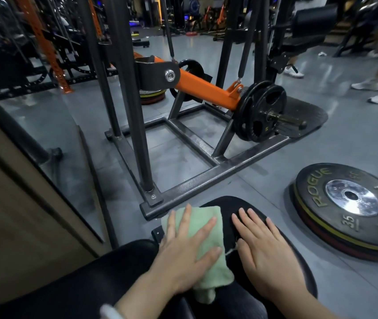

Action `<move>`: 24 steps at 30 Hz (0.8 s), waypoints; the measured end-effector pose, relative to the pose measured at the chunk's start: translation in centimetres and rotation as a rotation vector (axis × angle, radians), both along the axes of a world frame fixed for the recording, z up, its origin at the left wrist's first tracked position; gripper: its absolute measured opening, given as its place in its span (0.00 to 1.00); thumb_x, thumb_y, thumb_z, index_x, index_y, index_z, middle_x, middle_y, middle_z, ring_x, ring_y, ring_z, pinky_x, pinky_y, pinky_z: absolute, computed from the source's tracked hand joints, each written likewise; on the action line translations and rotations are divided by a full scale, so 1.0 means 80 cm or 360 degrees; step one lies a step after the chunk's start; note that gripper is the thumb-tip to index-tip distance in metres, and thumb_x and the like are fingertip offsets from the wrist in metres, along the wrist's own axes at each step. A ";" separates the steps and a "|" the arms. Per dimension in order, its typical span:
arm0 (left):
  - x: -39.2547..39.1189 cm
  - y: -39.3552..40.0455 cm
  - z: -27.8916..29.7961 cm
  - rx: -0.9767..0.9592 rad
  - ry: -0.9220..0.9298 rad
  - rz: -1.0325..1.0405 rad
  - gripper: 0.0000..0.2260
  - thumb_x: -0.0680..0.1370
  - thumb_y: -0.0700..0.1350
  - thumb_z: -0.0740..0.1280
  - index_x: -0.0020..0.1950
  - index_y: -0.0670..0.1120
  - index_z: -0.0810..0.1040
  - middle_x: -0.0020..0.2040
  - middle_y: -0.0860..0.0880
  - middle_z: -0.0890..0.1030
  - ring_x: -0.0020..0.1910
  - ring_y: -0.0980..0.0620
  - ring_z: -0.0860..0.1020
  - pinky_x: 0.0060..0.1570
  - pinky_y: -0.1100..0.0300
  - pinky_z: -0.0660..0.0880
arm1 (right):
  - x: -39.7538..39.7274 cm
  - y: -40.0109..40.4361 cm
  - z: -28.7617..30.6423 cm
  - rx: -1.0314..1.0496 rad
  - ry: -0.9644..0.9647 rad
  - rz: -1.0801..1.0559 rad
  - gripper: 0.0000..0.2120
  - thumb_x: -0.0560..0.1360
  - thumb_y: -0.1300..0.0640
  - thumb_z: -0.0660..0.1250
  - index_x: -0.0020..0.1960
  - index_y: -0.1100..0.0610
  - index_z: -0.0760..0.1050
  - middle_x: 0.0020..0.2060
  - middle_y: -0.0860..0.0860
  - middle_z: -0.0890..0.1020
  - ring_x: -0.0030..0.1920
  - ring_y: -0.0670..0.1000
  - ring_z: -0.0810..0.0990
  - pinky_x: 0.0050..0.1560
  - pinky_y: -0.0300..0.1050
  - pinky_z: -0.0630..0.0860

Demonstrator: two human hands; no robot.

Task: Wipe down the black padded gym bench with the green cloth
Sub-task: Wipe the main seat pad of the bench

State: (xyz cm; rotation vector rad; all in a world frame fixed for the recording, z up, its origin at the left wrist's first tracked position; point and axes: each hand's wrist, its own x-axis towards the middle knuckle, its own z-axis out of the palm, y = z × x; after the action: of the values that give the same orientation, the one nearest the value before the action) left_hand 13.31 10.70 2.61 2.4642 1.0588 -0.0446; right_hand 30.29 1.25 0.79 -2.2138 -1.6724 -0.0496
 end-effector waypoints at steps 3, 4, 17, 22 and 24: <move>-0.005 0.039 0.002 -0.0055 0.0071 -0.0247 0.24 0.75 0.70 0.53 0.62 0.83 0.40 0.74 0.59 0.28 0.75 0.49 0.32 0.74 0.43 0.49 | -0.001 0.001 -0.002 0.0044 -0.0034 0.0006 0.24 0.74 0.51 0.54 0.66 0.53 0.76 0.66 0.50 0.76 0.68 0.49 0.71 0.69 0.46 0.53; -0.005 0.055 0.002 -0.0043 0.0084 -0.0336 0.25 0.74 0.71 0.54 0.63 0.83 0.41 0.76 0.58 0.31 0.76 0.49 0.37 0.74 0.45 0.49 | -0.001 0.002 -0.003 0.0062 -0.0043 0.0011 0.24 0.74 0.51 0.54 0.66 0.53 0.76 0.66 0.50 0.76 0.68 0.50 0.71 0.69 0.46 0.54; -0.045 0.080 0.013 0.0052 0.0110 -0.0918 0.27 0.72 0.74 0.48 0.70 0.76 0.45 0.72 0.59 0.25 0.73 0.58 0.31 0.74 0.50 0.48 | 0.001 0.000 -0.007 0.0111 -0.0057 0.0022 0.24 0.75 0.49 0.54 0.68 0.52 0.74 0.68 0.49 0.74 0.70 0.46 0.66 0.70 0.46 0.54; 0.008 0.112 0.013 0.0121 0.0189 -0.1056 0.30 0.72 0.73 0.53 0.71 0.76 0.44 0.74 0.58 0.28 0.77 0.50 0.43 0.74 0.47 0.53 | 0.002 0.002 -0.011 0.0198 -0.0033 0.0020 0.25 0.75 0.49 0.54 0.70 0.53 0.72 0.68 0.52 0.73 0.71 0.47 0.65 0.68 0.49 0.59; 0.036 0.122 0.014 0.0143 0.0207 -0.1092 0.29 0.73 0.71 0.54 0.70 0.76 0.43 0.75 0.58 0.29 0.77 0.48 0.46 0.73 0.47 0.55 | 0.004 0.002 -0.013 0.0225 0.0006 0.0019 0.26 0.75 0.49 0.54 0.71 0.54 0.70 0.70 0.53 0.71 0.72 0.48 0.64 0.67 0.49 0.59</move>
State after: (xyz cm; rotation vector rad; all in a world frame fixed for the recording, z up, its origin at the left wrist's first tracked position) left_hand 16.22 20.48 3.73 2.8181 0.2170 -0.3795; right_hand 30.57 1.42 -0.28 -2.0985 -1.6275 -0.1560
